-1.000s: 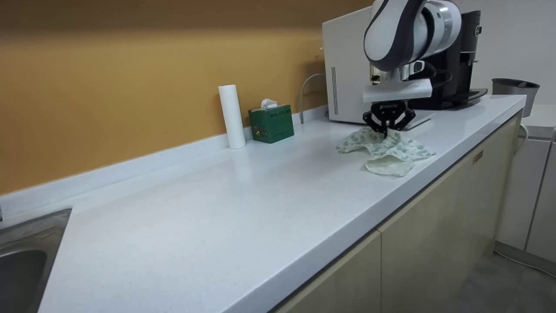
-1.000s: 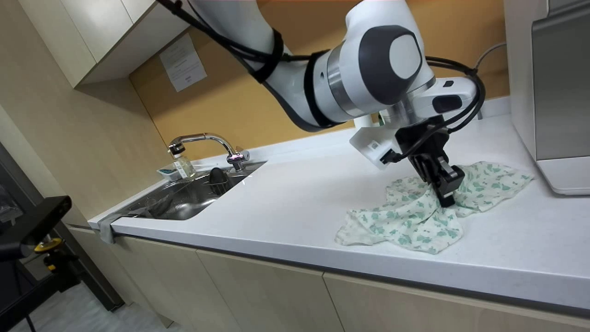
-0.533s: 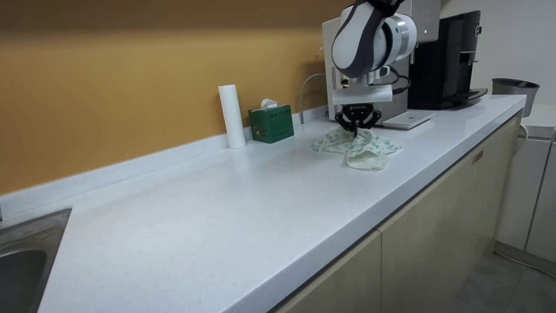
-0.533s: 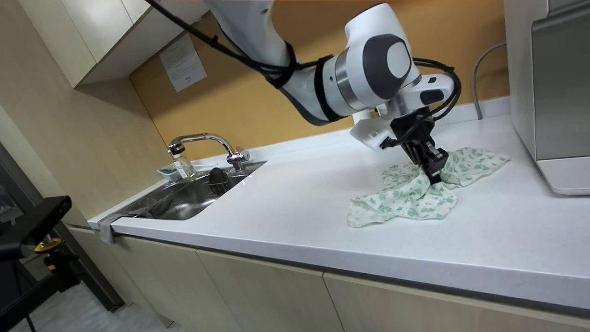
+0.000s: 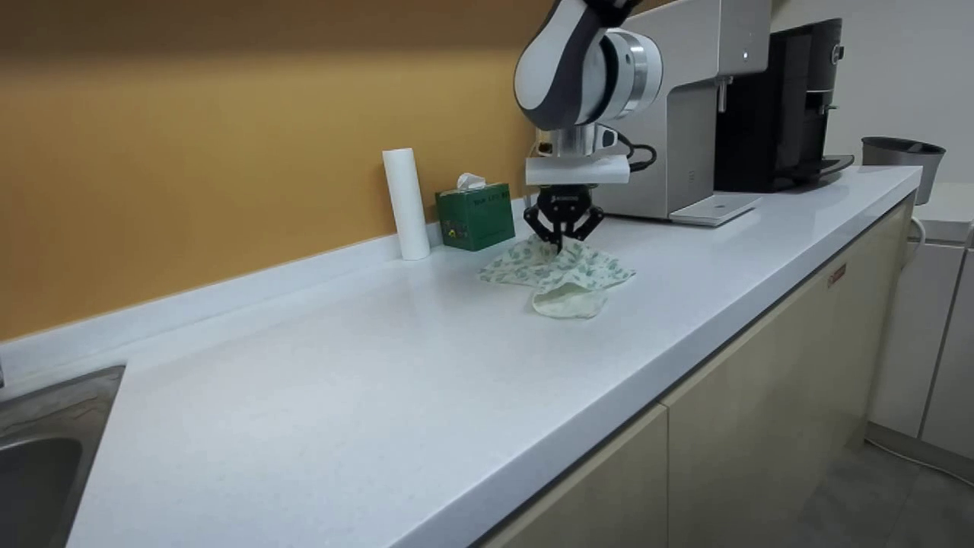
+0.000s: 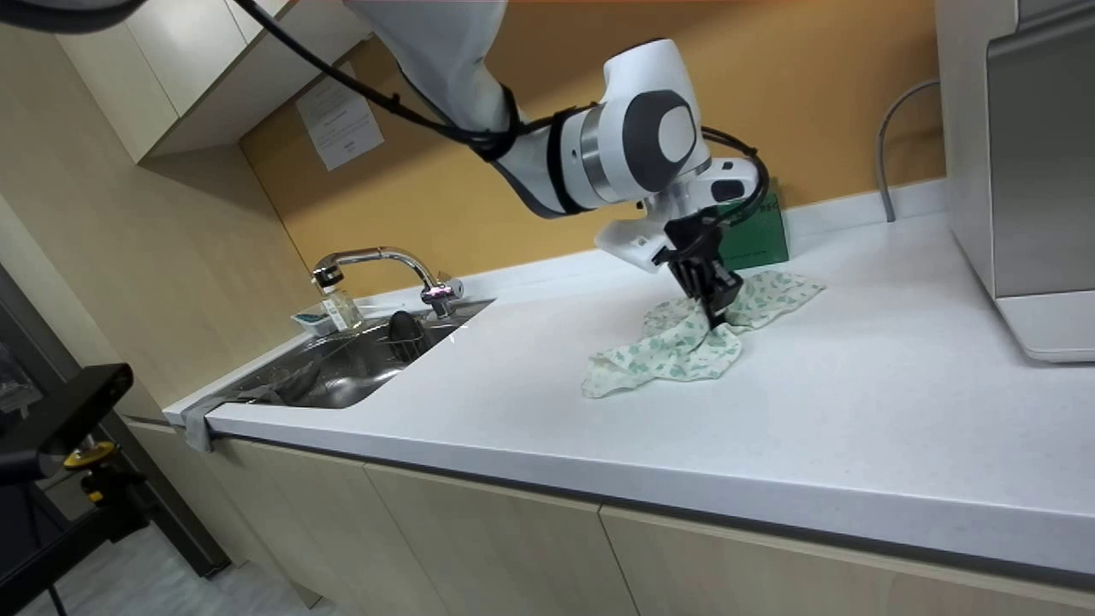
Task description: Wipe the counter with the towel
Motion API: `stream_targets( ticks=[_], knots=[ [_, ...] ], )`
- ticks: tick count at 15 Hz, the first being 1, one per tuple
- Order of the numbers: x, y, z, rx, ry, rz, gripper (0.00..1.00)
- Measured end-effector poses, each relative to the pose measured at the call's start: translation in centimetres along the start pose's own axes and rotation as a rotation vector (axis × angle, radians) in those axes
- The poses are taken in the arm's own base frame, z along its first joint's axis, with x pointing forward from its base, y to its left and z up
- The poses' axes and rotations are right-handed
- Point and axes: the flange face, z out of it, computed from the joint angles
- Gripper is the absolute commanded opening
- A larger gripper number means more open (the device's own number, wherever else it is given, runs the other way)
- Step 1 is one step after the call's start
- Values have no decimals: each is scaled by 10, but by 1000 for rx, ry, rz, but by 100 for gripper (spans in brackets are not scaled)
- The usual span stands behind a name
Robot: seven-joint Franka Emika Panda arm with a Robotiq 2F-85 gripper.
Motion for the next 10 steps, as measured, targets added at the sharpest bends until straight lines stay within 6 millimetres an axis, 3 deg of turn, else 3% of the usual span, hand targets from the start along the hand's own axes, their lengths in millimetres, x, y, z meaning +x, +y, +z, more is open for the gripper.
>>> stream_targets(
  ticks=[5, 10],
  knots=[
    [-35, -31, 0, 35, -80, -147, 1],
    [-61, -20, -5, 10, -130, -182, 1]
  ],
)
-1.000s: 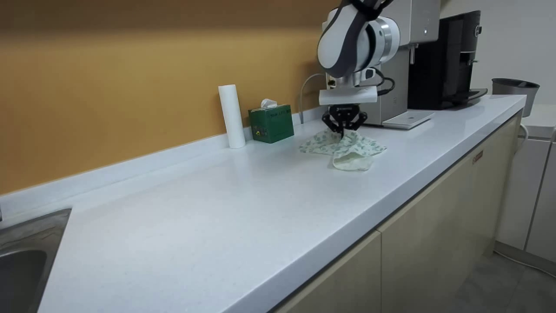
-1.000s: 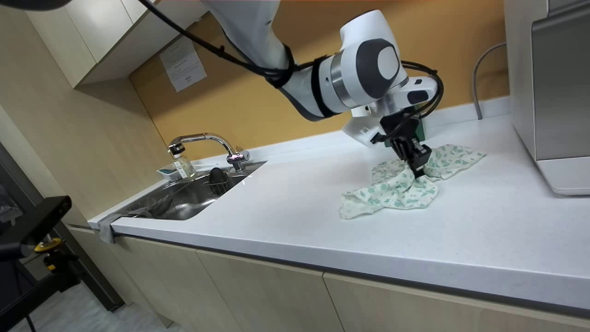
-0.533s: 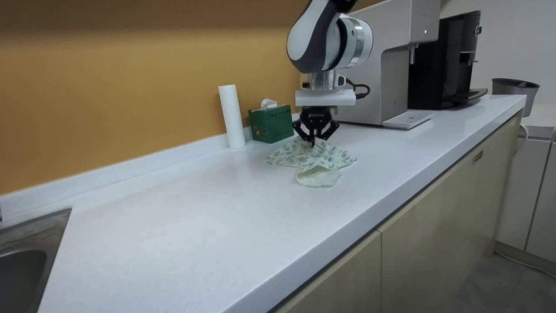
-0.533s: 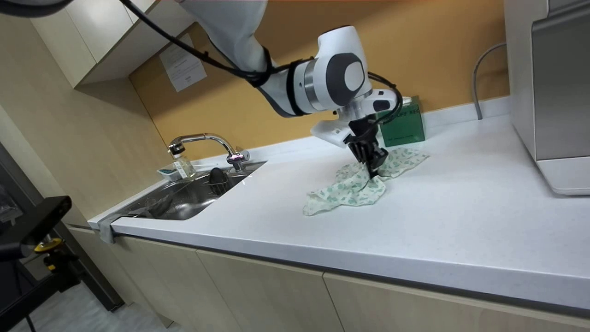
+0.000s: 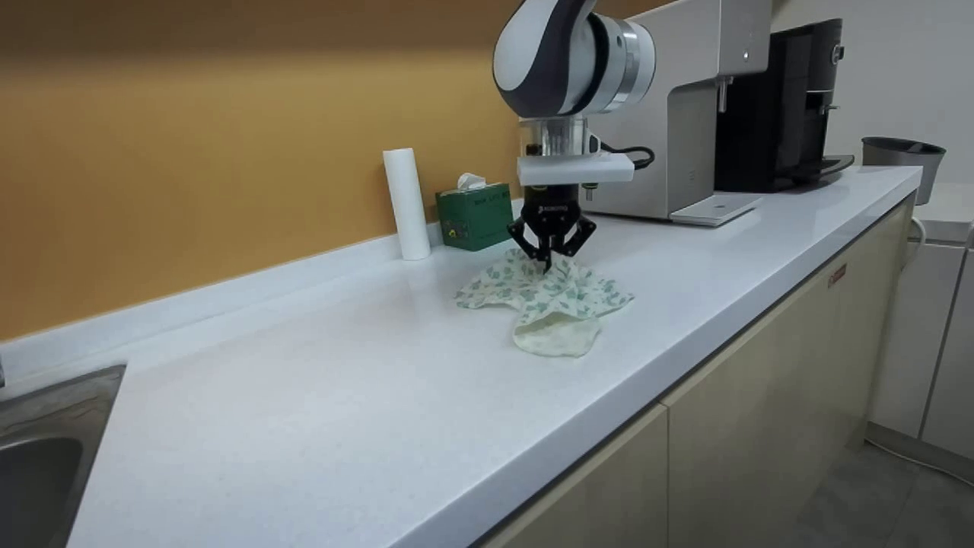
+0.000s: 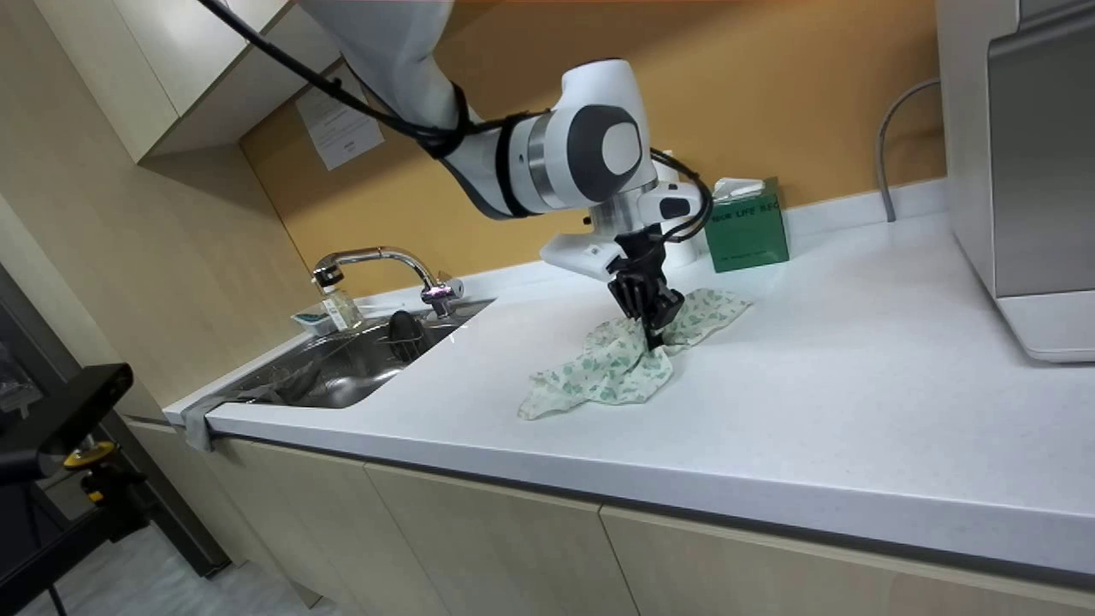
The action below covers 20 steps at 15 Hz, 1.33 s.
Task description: Wipe the counter with the towel
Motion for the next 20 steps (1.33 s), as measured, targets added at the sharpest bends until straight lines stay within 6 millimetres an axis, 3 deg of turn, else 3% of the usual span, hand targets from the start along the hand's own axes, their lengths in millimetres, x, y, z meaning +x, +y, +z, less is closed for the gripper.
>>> stream_targets(
  ticks=[3, 7, 10, 13, 14, 16, 20],
  knots=[
    [-15, 28, -3, -14, -28, 47, 1],
    [-27, 83, -10, -40, -36, 153, 1],
    [-31, 124, -15, -56, -11, 236, 1],
    [-28, 149, -17, -65, 22, 302, 1],
    [-27, 154, -18, -68, 29, 318, 28],
    [-25, 159, -19, -72, 36, 342, 35],
    [-24, 161, -20, -102, 65, 341, 63]
  ],
)
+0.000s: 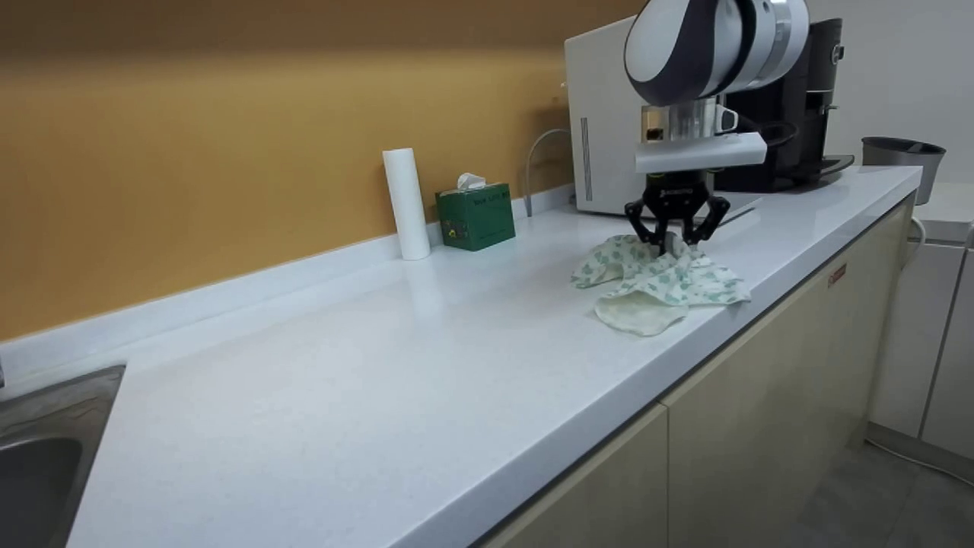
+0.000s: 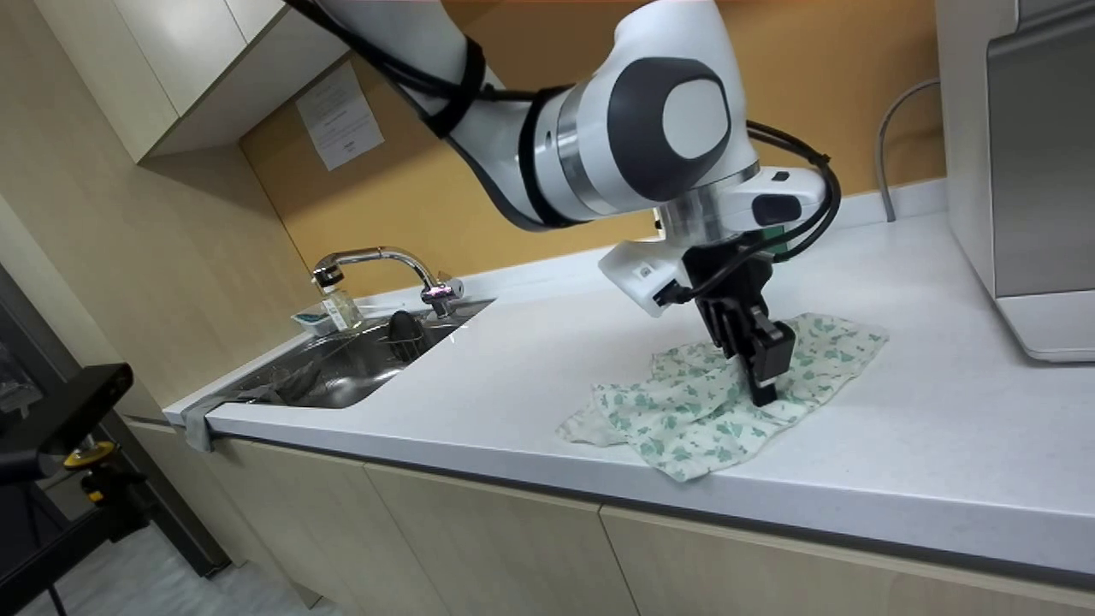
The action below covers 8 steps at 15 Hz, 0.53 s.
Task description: Wipe the counter with the towel
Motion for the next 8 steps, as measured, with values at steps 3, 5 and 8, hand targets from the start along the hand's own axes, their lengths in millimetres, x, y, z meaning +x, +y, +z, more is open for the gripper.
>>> stream_targets(
  ticks=[3, 5, 8],
  knots=[
    [-1, -4, -7, -38, 45, -23, 84],
    [-2, -10, -21, -55, 90, -43, 96],
    [-5, -19, -48, -69, 142, -66, 100]
  ],
)
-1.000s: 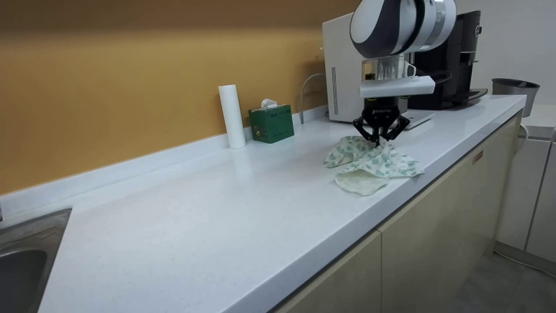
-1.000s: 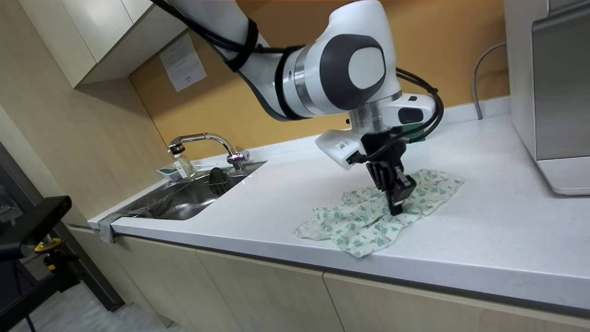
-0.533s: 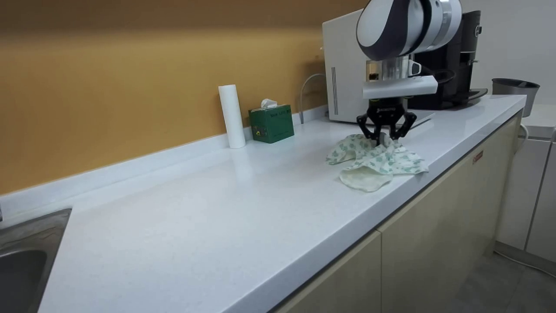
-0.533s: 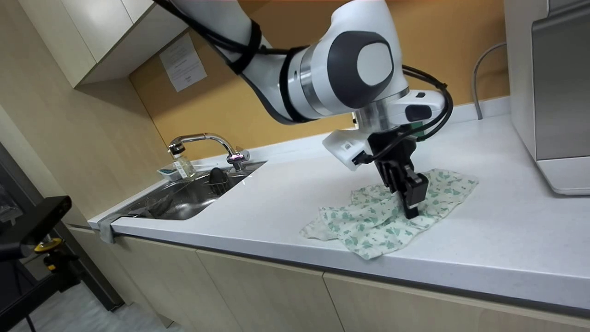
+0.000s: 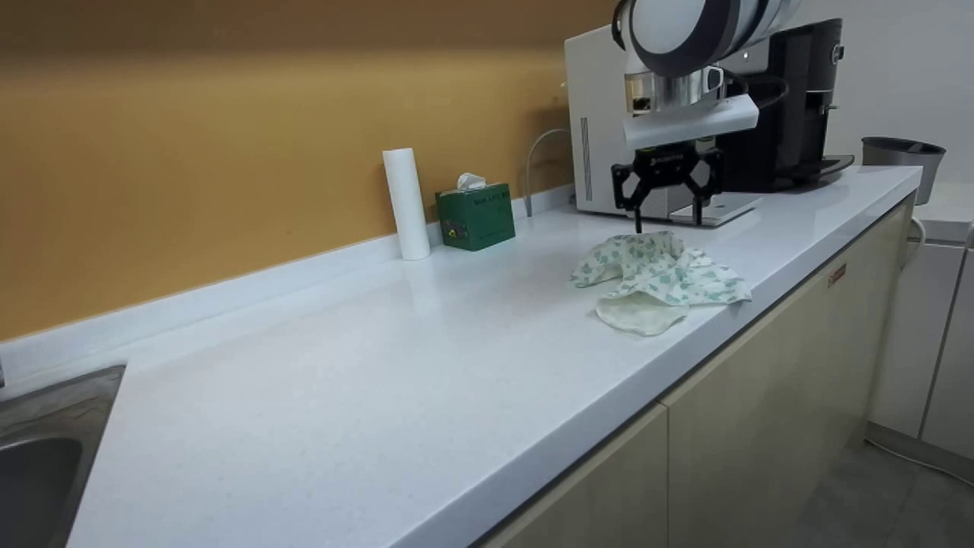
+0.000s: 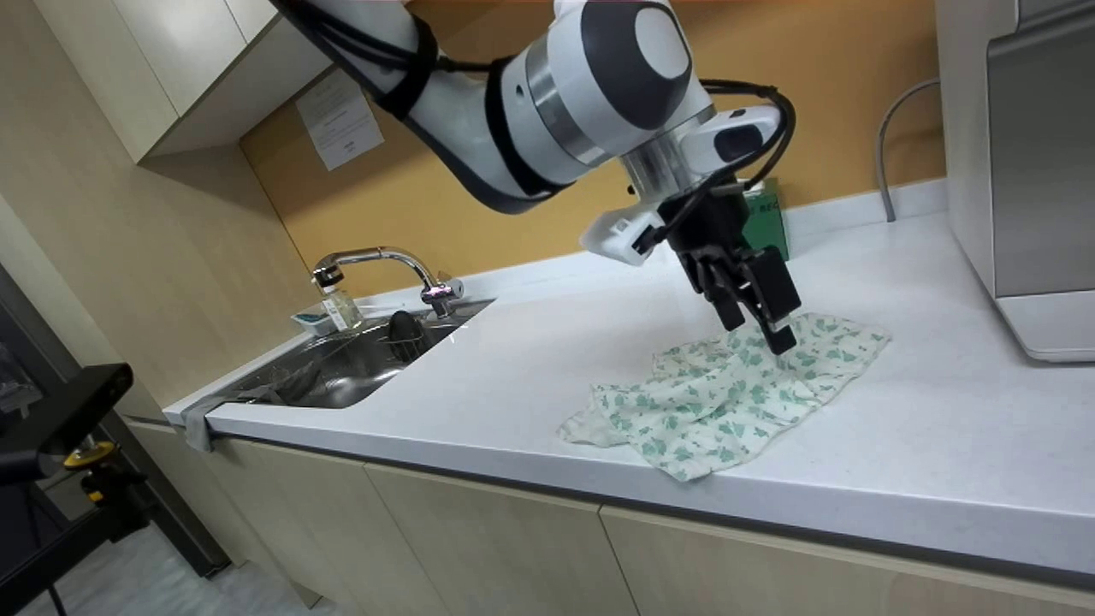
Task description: Wipe the counter with the towel
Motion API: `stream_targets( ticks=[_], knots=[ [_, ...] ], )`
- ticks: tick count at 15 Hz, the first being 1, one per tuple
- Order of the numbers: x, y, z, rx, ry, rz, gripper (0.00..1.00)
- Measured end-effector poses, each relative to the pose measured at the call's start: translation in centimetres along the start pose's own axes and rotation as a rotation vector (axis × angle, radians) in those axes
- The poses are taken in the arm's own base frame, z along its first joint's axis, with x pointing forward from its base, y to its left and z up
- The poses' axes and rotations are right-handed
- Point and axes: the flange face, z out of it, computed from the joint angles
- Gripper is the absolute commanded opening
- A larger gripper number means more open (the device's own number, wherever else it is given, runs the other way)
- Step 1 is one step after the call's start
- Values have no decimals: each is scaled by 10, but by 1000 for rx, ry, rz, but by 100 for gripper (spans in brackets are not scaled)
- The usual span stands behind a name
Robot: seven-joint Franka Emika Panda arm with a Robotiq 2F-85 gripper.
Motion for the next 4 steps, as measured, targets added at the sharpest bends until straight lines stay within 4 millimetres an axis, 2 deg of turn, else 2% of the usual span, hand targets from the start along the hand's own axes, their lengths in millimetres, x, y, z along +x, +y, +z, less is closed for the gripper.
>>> stream_targets(
  ticks=[4],
  knots=[
    [-5, -5, -33, -15, -21, -7, 100]
  ],
)
